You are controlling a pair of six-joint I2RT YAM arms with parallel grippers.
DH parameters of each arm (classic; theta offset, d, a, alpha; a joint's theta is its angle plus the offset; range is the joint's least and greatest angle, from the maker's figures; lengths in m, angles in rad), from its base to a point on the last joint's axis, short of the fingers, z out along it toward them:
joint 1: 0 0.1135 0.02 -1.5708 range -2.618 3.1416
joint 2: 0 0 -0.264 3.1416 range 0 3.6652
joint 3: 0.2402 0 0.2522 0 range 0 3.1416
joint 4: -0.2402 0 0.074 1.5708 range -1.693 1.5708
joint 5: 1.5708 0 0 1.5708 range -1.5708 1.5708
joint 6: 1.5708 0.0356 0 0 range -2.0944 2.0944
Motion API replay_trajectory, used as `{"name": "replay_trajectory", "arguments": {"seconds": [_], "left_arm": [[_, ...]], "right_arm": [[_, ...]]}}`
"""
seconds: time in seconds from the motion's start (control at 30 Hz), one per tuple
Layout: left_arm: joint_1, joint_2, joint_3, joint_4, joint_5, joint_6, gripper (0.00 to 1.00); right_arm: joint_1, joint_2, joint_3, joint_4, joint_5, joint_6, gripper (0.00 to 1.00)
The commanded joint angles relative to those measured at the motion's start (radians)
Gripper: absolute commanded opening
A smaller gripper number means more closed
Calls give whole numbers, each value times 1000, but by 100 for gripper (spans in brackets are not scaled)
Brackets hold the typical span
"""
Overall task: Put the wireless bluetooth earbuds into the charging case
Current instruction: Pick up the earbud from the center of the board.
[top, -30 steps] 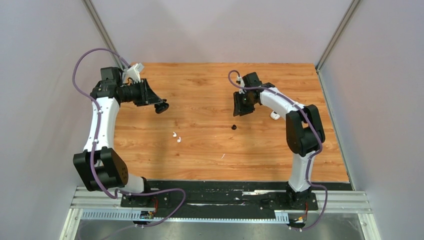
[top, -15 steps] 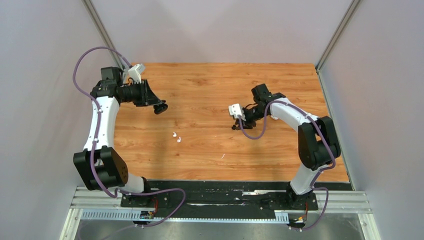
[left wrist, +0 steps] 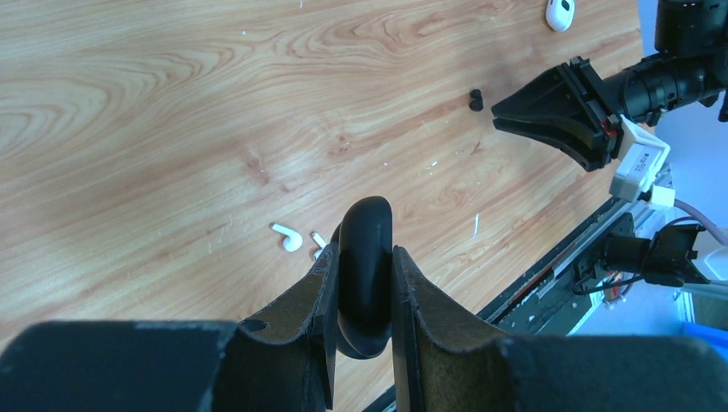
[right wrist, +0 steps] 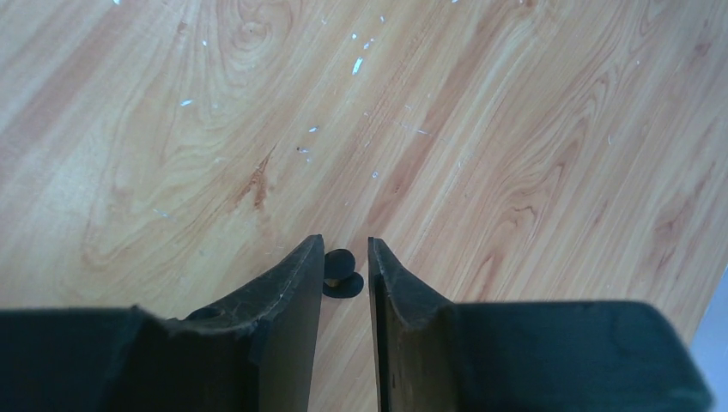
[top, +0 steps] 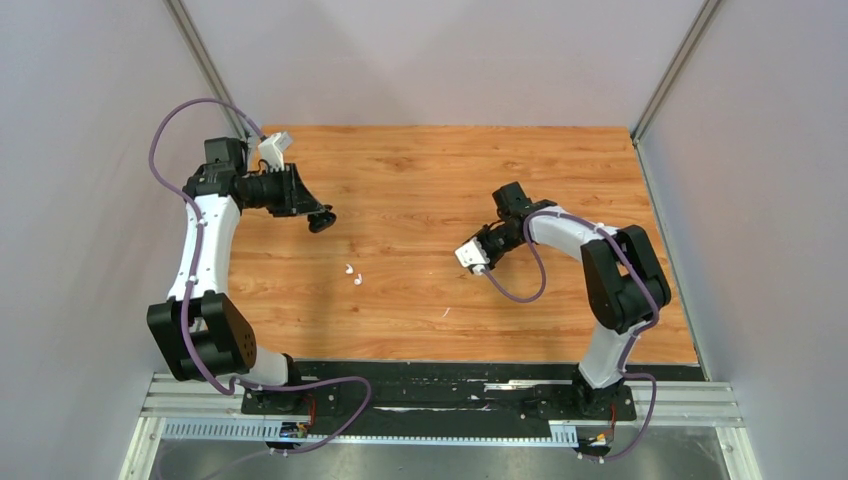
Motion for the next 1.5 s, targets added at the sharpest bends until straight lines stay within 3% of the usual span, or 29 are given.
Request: {"name": "replay_trajectory", "arguments": {"seconds": [0.0, 0.4, 0.63, 0.97, 1.47], "left_arm": [[7, -31, 1, 25, 9, 6, 0], [7, -19, 4, 29, 11, 6, 0], [7, -17, -4, 36, 10, 1, 0], [6, -22, -16, 49, 14, -11, 0], [6, -37, -38, 61, 16, -24, 0]], "right_arm": [[4, 45, 53, 28, 10, -71, 28], [3, 106, 115, -24, 80, -74, 19], [-1, 84, 107, -49, 69, -62, 23], [-19, 54, 115, -129, 79, -116, 20], [-21, 114, 157, -132, 113, -146, 22]]}}
